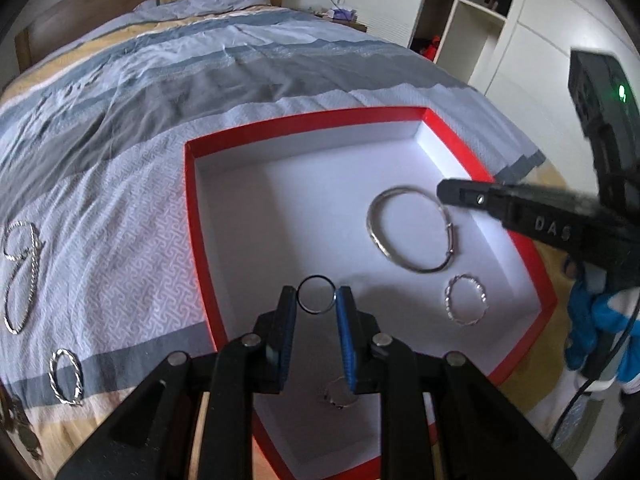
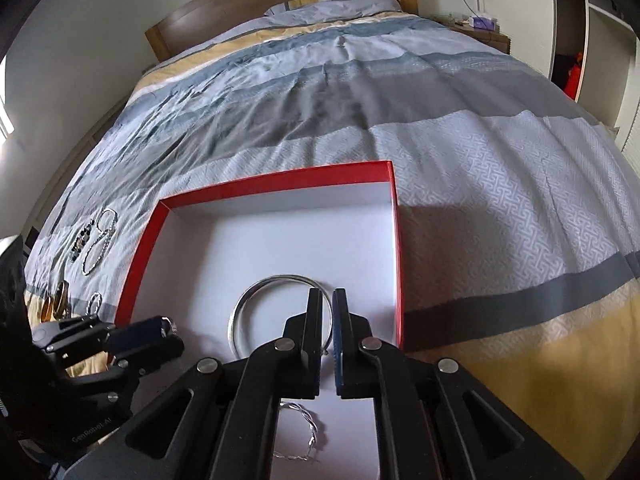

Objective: Organize jewelry
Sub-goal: 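Move both held pieces into the red box and open both tools, then move both open tools back toward the remaining jewelry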

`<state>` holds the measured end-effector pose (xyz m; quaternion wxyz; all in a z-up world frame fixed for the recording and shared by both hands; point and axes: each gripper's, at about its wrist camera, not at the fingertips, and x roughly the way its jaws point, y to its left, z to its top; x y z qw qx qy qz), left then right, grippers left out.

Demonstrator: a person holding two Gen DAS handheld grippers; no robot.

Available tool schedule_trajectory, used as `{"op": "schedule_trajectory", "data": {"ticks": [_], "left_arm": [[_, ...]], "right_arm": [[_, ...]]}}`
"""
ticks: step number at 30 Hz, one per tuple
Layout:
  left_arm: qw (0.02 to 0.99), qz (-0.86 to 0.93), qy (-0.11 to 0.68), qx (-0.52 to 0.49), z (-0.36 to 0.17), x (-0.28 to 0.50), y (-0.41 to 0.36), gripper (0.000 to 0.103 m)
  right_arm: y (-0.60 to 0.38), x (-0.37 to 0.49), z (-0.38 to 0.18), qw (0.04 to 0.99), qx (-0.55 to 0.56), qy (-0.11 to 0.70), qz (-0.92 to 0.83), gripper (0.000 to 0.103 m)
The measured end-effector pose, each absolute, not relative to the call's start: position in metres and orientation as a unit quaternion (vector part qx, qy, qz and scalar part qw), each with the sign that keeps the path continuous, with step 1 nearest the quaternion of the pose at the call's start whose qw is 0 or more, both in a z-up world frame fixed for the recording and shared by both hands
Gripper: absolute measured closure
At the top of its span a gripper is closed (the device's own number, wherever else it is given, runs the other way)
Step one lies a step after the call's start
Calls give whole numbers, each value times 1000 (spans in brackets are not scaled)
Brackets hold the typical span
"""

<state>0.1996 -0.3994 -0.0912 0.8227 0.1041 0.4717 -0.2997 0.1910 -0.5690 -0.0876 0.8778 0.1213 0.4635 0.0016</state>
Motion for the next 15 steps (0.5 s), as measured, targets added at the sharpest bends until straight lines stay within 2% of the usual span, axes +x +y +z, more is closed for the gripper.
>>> {"op": "schedule_trajectory", "data": {"ticks": [3, 5, 9, 15], "left_arm": [[822, -300, 470, 115, -92, 196, -402, 83], [819, -303, 473, 114, -90, 195, -402, 82], [819, -307, 472, 113, -82, 191, -401, 75], [825, -316, 456, 104, -47, 170, -387, 75]], "right_arm": [[-567, 187, -82, 880, 112, 462, -3, 91], [-567, 182, -76, 883, 114, 455, -3, 73], [-566, 166, -52, 891, 108, 441, -10, 69], [-564, 130, -8, 902, 94, 419, -31, 62]]}}
